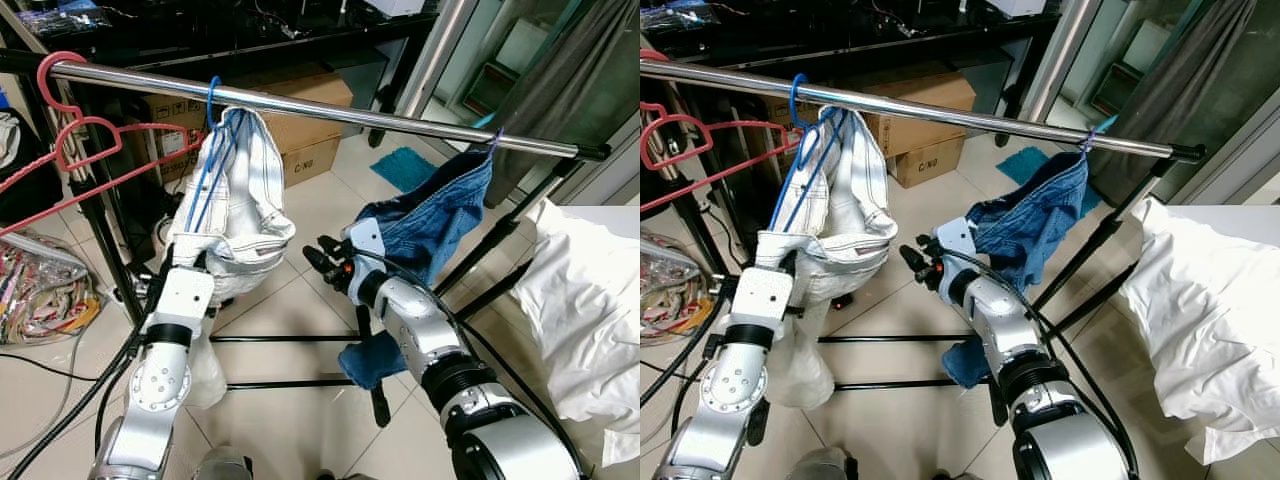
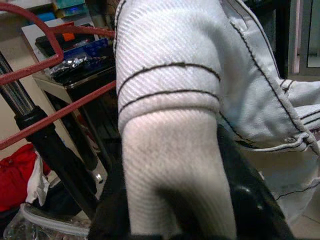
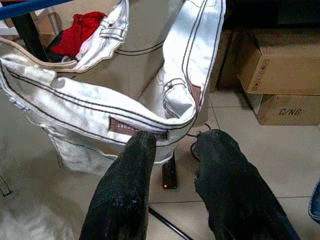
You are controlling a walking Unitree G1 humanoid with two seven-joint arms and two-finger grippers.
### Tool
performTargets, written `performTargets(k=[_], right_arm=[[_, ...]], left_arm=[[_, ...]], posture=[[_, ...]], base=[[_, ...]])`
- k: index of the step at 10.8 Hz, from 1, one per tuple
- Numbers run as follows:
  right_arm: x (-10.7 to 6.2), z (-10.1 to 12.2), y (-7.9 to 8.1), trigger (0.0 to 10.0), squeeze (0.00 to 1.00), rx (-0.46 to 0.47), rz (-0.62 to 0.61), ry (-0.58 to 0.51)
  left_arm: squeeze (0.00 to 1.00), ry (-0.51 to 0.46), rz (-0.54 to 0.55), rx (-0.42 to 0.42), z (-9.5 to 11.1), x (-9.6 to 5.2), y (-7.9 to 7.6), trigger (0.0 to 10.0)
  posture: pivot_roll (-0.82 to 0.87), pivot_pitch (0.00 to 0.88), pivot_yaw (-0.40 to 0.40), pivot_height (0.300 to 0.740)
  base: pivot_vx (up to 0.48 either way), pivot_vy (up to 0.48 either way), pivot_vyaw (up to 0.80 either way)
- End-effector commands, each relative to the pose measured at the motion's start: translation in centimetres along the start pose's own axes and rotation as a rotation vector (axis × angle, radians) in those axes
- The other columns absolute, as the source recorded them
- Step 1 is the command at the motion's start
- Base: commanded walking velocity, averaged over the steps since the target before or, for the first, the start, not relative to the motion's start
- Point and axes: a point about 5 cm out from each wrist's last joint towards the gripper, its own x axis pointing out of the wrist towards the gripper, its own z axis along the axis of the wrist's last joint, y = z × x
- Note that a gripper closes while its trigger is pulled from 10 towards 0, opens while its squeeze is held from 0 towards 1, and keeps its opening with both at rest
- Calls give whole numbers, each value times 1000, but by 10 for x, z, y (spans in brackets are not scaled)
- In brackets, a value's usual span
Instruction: Hang hanger
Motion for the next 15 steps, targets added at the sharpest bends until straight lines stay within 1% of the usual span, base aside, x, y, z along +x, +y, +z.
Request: performTargets(k=[1,4,5,6,7,8,10,14,15], right_arm=[[-5,-1,-9,10000,0,-15,-33,3],[-6,0,-11,10000,0,-19,-41,-1],[-7,0,-11,10000,0,-19,-44,-2],[-7,-1,-11,10000,0,-20,-47,-3],[-7,-1,-12,10000,0,-21,-50,-4],[-8,-1,-12,10000,0,-24,-53,-5],[-8,-1,-12,10000,0,-24,-54,-6],[-8,-3,-9,10000,0,-29,-47,-2],[-8,-2,-8,10000,0,-59,-38,-3]], left_arm=[[0,-39,-26,-14,8,-1,-7,0],[0,-87,-10,0,14,-1,-6,0],[0,-135,14,11,21,0,-1,0],[0,-267,60,7,39,-1,6,0],[0,-358,73,28,54,-3,8,0],[0,-395,93,35,60,-3,8,0],[0,-407,96,42,62,-5,7,0],[0,-371,75,57,53,-10,4,0],[0,-396,23,114,54,-11,-2,0]], posture=[[371,39,-184,740],[367,39,-179,740],[365,40,-177,740],[364,41,-176,740],[364,41,-176,740],[366,41,-176,740],[369,42,-176,740],[374,50,-176,740],[374,51,-175,740]], base=[[0,0,0],[0,0,0],[0,0,0],[0,0,0],[0,0,0],[0,0,0],[0,0,0],[0,0,0],[0,0,0]])
